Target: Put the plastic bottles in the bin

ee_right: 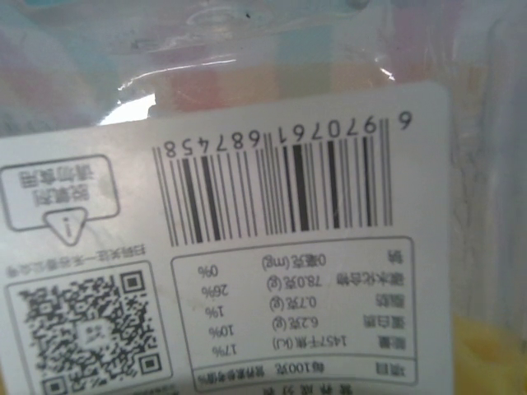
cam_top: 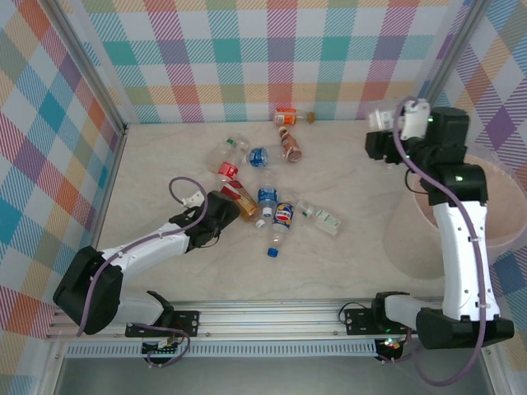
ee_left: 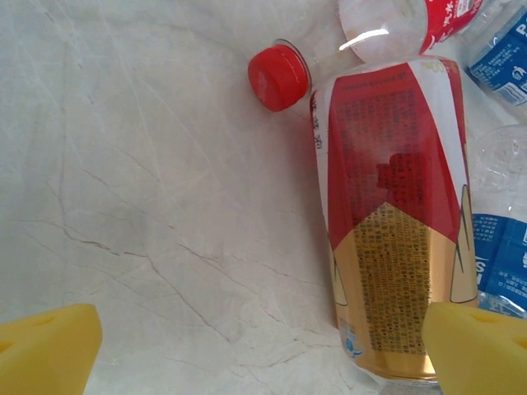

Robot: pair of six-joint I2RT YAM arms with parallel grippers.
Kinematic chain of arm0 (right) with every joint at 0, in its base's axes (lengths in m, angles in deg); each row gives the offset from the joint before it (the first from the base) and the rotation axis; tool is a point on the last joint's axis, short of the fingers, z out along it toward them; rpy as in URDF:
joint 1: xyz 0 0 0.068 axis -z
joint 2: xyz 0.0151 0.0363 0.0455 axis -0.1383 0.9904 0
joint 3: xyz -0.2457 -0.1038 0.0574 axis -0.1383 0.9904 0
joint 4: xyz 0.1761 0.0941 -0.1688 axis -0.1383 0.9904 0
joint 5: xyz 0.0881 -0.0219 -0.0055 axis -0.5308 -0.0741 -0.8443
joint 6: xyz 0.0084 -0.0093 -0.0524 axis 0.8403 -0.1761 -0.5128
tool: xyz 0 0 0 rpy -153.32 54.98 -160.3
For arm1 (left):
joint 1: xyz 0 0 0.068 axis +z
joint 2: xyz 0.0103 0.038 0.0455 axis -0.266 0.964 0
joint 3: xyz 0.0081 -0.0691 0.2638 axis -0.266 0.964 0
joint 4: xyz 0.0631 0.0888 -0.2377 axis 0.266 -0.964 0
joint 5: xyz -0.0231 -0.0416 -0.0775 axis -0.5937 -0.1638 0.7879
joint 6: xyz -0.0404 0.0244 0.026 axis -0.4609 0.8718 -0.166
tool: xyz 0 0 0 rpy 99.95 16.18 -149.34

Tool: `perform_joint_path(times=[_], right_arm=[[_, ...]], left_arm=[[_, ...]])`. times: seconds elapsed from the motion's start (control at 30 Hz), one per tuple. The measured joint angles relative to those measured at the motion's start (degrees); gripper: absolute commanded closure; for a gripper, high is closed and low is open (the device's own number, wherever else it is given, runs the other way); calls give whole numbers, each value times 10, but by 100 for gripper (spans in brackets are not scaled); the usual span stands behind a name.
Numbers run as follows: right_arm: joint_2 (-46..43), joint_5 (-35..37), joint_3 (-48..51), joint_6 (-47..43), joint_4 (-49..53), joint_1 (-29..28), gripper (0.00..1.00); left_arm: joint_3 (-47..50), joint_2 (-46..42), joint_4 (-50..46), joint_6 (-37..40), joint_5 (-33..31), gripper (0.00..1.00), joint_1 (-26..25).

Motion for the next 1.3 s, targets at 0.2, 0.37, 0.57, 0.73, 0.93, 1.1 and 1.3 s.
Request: perform_joint_path(times=[0.2,0.37,0.57,0.73,0.93,1.1,1.3], right_arm=[[-26,3,-47,-1,63,96,35],[-38,64,-50,-10,99,136,36],[-37,142,-26,-22,129,170,35],[-24,200,-16,-24,145,190,33],[-7,288,34,-19,151,223,31],[-6,318,80,9,146,247,31],[-6,344,125,54,124,249,0]], left_arm=[[-15,19,3,1,10,0,0],[-23,29,6,4,16,0,0],[-37,38,8,12,21,0,0],[-46,52,9,15,30,0,0],[-65,59,-2,23,38,0,0],[-80,59,-19,34,40,0,0],[-84,64,-26,38,46,0,0]])
